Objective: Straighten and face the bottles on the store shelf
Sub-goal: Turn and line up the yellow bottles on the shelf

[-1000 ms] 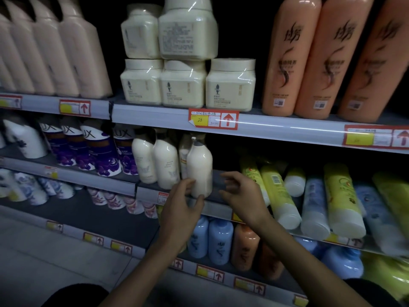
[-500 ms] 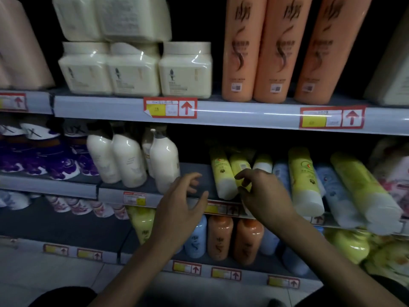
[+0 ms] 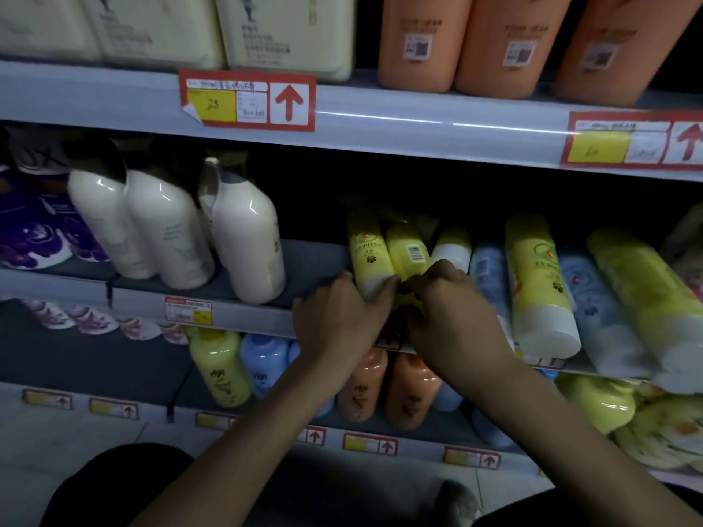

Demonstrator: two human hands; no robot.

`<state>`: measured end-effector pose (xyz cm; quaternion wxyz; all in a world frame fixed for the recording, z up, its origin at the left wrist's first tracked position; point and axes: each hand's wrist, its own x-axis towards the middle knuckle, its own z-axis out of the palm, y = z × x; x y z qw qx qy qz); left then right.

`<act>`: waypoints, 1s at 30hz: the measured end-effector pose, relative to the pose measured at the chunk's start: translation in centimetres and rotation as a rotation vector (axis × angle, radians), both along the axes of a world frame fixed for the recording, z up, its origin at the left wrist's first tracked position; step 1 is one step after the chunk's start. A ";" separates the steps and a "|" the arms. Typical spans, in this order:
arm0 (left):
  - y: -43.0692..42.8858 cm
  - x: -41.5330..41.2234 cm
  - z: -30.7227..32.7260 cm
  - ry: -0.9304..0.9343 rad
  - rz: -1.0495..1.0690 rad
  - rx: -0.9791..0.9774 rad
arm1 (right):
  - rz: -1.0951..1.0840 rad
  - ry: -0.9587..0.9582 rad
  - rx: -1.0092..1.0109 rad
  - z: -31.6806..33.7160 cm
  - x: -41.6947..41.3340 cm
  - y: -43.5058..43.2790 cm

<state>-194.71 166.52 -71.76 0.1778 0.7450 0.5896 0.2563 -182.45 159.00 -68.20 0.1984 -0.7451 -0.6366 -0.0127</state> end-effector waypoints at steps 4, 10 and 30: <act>0.5 1.1 0.6 -0.012 0.065 -0.079 | -0.035 -0.006 -0.046 0.4 -0.6 0.6; 2.2 0.4 1.4 -0.242 0.044 -0.320 | -0.085 0.037 0.000 0.8 -0.8 1.1; -0.5 -5.0 2.3 -0.636 -0.161 -0.285 | -0.209 1.170 -0.152 2.9 -3.2 4.2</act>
